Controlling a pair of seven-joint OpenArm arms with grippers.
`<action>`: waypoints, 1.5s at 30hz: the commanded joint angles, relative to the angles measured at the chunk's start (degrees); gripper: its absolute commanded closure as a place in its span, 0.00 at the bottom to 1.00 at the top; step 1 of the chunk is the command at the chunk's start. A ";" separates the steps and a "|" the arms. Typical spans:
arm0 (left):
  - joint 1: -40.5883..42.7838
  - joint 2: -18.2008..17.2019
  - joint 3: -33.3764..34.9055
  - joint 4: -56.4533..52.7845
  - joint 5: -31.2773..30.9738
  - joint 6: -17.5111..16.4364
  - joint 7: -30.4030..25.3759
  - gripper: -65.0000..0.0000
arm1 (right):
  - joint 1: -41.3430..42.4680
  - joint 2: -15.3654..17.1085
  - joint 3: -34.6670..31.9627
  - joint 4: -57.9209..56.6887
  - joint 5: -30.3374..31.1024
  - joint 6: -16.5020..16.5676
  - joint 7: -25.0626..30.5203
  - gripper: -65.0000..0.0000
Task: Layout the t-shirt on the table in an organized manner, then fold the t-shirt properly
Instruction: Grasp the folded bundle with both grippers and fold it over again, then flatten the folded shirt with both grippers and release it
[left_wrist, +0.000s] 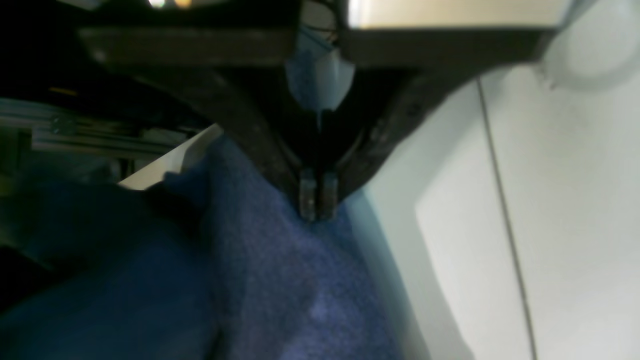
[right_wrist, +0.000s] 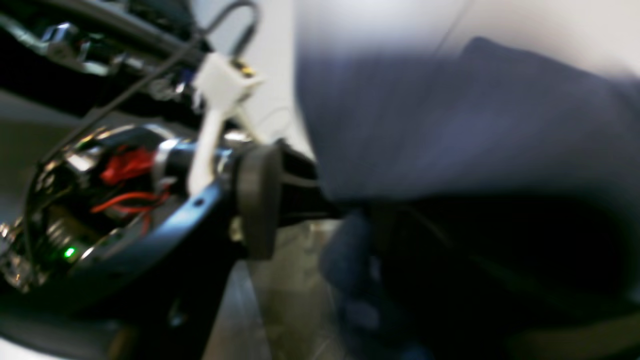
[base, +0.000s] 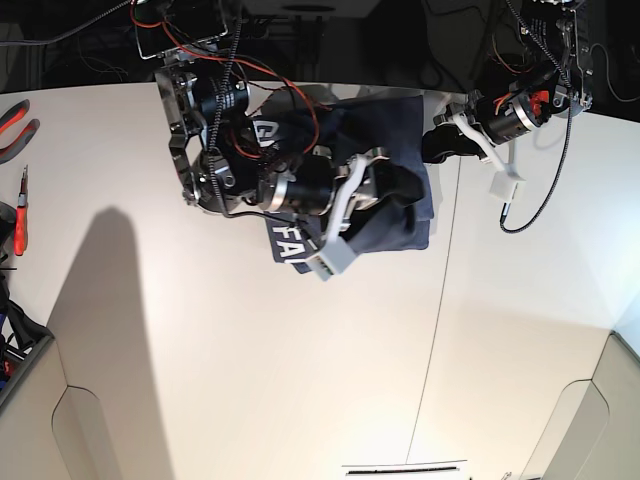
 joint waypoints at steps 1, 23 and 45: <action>-0.31 -0.33 -0.11 0.83 -1.51 -0.71 -0.76 1.00 | 0.87 -0.70 -1.36 1.01 2.03 0.24 0.92 0.56; -3.15 -0.55 -12.96 3.63 -20.11 -0.71 9.25 1.00 | 7.67 -2.34 -5.22 1.03 -1.16 0.44 1.09 0.56; -3.15 -1.68 -13.35 3.72 -20.85 -0.71 9.77 1.00 | 8.98 -2.34 -8.48 1.01 1.38 0.22 -9.31 0.56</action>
